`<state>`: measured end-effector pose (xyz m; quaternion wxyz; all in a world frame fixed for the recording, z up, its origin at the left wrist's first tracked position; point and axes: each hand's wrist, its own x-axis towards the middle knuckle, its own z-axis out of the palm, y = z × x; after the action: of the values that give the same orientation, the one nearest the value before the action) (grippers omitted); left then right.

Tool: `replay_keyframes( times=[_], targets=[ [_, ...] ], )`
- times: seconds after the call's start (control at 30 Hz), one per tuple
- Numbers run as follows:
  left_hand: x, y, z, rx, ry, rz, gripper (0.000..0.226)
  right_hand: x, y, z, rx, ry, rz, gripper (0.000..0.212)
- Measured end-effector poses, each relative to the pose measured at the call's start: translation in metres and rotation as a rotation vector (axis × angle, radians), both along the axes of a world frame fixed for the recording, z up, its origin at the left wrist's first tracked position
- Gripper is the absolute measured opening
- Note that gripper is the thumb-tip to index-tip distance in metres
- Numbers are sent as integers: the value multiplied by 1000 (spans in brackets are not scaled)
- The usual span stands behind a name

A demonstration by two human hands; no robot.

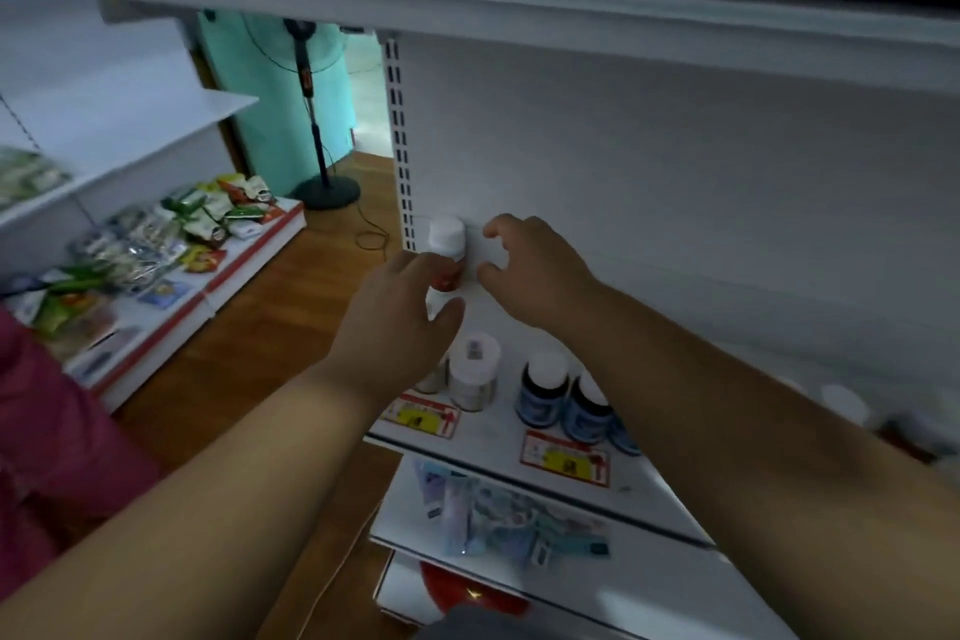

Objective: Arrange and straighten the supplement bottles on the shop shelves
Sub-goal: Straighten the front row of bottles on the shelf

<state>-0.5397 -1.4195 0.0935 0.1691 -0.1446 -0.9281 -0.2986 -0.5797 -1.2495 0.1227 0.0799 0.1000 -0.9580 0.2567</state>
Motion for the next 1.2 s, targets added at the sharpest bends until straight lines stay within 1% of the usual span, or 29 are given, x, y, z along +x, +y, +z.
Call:
replay_keyframes(
  times=[0.13,0.2,0.3,0.37,0.5,0.57,0.63,0.73,0.83,0.93,1.03,1.1,1.2],
  targets=[
    [-20,-19,-8,20,-73,31,36,-55,-30,-8,118,-126,-24,58],
    [-27,-27,-13,15,-90,30,37,-77,-41,-16,186,-194,-37,61],
    [-40,-43,-20,7,-123,43,42,-96,-57,-28,292,-269,-56,53],
    [-49,-51,-24,4,-137,59,47,-99,-65,-38,338,-232,-36,47],
    [-63,-58,-29,62,-126,100,52,-101,-67,-48,196,-19,-65,30],
    [-66,-59,-30,76,-117,97,55,-103,-67,-46,148,-20,-56,23],
    [-66,-60,-29,88,-121,89,59,-97,-65,-41,62,-19,-61,23],
    [-53,-56,-20,120,-127,84,64,-67,-55,-28,-155,100,-91,25],
    [-28,-43,-4,148,-109,-4,74,-20,-33,-5,-343,187,-80,15],
    [-3,-18,11,142,-132,-156,81,23,-10,20,-372,280,-79,9],
    [10,11,20,125,-128,-264,68,47,6,40,-343,329,-107,12],
    [15,23,23,183,-146,-333,56,58,14,48,-354,324,-145,14],
    [27,34,21,299,-231,-389,35,72,26,52,-395,278,-187,22]
  ],
)
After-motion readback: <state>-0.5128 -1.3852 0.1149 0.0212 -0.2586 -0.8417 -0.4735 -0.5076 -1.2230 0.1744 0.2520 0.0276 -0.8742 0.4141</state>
